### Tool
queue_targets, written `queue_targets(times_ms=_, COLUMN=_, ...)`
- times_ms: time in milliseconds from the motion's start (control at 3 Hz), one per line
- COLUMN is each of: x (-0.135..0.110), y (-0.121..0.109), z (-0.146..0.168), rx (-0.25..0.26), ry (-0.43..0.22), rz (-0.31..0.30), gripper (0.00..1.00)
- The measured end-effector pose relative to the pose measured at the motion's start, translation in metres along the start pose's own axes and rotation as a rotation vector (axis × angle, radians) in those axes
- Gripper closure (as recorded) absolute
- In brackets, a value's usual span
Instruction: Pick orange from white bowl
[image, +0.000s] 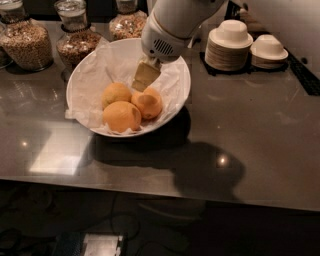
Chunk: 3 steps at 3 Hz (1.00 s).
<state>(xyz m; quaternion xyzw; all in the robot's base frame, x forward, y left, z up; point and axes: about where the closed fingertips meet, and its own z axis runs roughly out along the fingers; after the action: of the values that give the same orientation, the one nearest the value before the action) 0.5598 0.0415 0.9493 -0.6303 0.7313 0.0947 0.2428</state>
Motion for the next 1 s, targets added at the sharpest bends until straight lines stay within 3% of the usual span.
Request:
queue_targets(times_ms=333, x=0.0, y=0.0, z=0.0, rx=0.0, ry=0.0, rz=0.0, gripper=0.55)
queue_targets(times_ms=667, x=-0.015, y=-0.004, z=-0.001, rx=-0.009, ry=0.073, rz=-0.11, gripper=0.37)
queue_targets(times_ms=1000, x=-0.046, y=-0.014, z=-0.005, rx=-0.018, ry=0.206, rz=-0.329, gripper=0.33)
